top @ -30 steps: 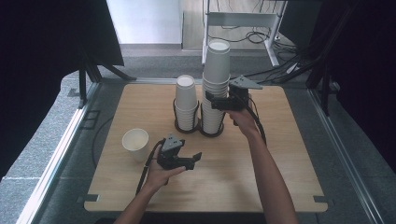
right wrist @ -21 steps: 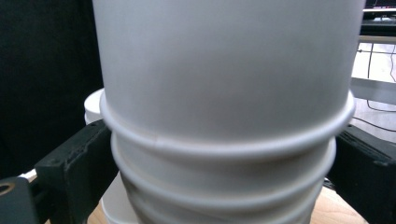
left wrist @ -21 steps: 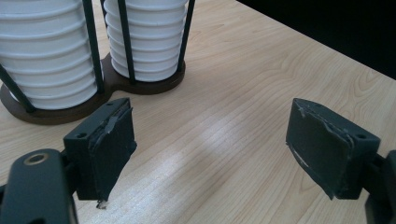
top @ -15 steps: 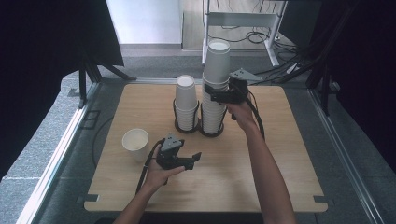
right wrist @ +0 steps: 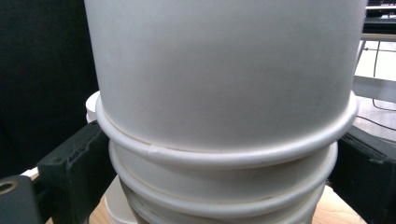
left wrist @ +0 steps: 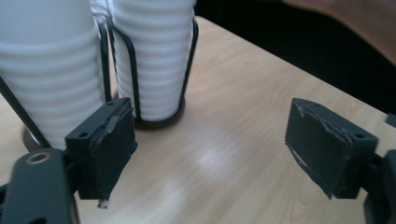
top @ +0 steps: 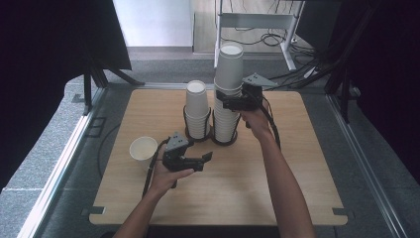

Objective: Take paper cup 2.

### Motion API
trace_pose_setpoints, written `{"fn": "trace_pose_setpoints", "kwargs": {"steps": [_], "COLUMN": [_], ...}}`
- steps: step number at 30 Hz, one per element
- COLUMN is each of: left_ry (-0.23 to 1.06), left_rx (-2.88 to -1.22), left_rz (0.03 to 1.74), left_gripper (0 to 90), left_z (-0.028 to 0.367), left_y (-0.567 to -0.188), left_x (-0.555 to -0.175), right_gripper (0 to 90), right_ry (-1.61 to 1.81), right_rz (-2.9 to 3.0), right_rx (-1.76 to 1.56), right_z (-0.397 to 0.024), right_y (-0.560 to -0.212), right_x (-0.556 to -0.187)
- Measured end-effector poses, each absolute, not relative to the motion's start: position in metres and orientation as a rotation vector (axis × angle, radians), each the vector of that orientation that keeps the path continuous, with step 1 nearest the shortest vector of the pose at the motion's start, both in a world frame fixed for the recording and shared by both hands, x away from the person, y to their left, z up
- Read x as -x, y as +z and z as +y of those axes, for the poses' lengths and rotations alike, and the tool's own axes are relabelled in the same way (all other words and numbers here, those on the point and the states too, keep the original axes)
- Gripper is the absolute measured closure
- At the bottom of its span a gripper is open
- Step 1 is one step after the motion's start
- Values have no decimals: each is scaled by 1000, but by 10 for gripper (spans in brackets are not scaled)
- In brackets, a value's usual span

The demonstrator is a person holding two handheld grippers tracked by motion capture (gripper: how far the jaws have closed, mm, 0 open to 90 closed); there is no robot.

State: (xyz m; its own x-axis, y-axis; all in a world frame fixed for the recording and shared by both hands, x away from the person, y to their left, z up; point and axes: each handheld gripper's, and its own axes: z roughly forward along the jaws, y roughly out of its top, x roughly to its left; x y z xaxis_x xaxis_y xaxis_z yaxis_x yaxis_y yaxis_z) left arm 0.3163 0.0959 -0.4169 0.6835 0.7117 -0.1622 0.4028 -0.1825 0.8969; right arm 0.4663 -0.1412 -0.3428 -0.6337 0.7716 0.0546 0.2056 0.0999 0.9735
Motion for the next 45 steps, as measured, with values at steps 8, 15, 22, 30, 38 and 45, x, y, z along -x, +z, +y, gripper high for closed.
{"fn": "trace_pose_setpoints", "kwargs": {"steps": [8,15,22,30,38,45], "left_ry": [370,395,410,380,393,402], "left_rx": [-1744,-1706,-1691,-1675,-1685,-1643], "left_rz": [863,831,810,836,826,844], "left_gripper": [171,173,173,173,170,147], "left_z": [95,91,84,81,76,82], "left_y": [-385,-361,-348,-343,-330,-318], "left_x": [-337,-354,-365,-383,-400,-413], "right_gripper": [33,34,34,34,34,34], "right_ry": [1563,1560,1565,1565,1569,1568], "right_rz": [1902,1905,1898,1897,1894,1895], "right_rx": [-956,-946,-947,-951,-951,-951], "right_z": [-141,-141,-141,-141,-141,-141], "right_y": [-343,-343,-344,-344,-344,-344], "right_x": [-465,-465,-465,-464,-464,-464]}}
